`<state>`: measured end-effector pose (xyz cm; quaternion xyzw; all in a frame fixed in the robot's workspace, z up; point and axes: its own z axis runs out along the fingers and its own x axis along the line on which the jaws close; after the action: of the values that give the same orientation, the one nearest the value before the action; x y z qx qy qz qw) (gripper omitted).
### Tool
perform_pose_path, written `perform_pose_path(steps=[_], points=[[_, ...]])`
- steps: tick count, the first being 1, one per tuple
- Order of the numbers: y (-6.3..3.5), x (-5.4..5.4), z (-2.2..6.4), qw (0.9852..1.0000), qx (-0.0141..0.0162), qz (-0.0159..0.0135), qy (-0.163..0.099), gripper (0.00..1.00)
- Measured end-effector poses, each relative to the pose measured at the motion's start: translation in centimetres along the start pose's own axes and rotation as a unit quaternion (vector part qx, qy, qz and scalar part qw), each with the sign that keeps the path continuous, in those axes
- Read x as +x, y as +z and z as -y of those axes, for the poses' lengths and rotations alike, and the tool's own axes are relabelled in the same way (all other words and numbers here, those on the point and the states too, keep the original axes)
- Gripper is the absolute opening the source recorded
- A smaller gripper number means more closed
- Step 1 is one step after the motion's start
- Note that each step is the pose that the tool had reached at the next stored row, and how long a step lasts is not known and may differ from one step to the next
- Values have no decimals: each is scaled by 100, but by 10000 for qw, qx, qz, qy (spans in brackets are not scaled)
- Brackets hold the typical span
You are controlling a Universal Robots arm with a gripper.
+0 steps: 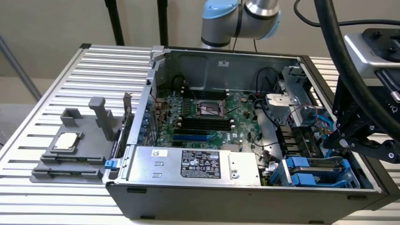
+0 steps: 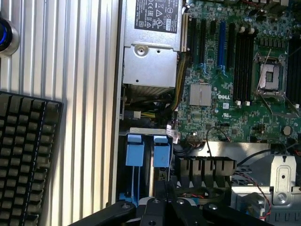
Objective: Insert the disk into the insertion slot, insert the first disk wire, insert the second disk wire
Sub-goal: 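Insert the first disk wire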
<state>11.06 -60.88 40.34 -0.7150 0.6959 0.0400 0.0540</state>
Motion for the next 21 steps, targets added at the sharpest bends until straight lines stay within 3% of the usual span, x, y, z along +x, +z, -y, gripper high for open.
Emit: perform_pose_path(steps=[21], points=[[0, 0, 0, 10000, 0, 0, 0, 13]])
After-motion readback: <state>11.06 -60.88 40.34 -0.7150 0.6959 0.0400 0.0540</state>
